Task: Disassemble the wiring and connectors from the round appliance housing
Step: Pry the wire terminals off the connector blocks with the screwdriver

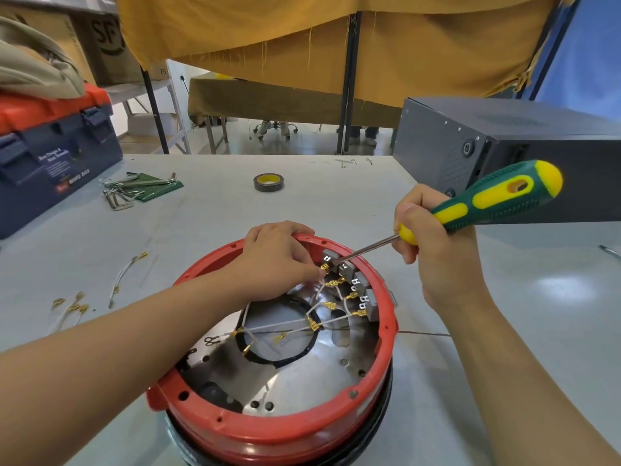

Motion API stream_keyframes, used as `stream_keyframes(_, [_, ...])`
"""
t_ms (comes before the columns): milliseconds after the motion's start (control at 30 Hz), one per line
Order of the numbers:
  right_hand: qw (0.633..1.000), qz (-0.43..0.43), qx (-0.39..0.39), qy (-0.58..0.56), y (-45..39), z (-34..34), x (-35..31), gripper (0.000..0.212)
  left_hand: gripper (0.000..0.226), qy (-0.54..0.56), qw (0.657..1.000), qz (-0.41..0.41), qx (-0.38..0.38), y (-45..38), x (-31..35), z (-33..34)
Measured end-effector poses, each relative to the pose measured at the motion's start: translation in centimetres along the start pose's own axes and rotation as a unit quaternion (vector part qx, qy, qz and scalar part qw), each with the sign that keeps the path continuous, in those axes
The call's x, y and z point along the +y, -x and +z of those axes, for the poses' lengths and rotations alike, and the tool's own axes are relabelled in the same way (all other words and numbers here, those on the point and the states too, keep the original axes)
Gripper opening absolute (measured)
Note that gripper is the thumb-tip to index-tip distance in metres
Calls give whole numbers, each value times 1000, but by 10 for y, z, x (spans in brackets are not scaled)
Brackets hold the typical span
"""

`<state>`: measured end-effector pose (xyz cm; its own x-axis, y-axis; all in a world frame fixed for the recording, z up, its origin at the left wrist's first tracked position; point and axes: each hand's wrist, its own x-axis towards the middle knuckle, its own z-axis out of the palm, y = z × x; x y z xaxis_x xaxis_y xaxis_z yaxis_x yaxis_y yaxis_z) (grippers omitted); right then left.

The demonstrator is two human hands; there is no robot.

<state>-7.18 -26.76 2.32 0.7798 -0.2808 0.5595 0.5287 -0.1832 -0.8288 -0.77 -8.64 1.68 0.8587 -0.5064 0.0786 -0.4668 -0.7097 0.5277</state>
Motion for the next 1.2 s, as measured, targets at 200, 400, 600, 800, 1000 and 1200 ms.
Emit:
stream_keyframes(200, [999,32,18,-27,-4,-3,5,28,16,-10,1000,1,-4,-1,0,-1])
stream_keyframes(400, [999,42,-21,2,6,14,7,21,22,-7,1000,2,-6,0,0,-2])
stream_keyframes(600, [998,44,25,-33,4,9,3,23,30,28,999,10,-13,3,0,-5])
stream_keyframes(800, [989,33,88,-113,1,4,-1,28,29,162,987,-17,-12,3,-2,-9])
stream_keyframes(1000, [988,6,127,-84,3,7,0,29,22,353,935,-35,17,6,-1,-20])
stream_keyframes(1200, [994,-2,109,-22,6,13,3,18,11,505,855,-60,105,8,-3,-33])
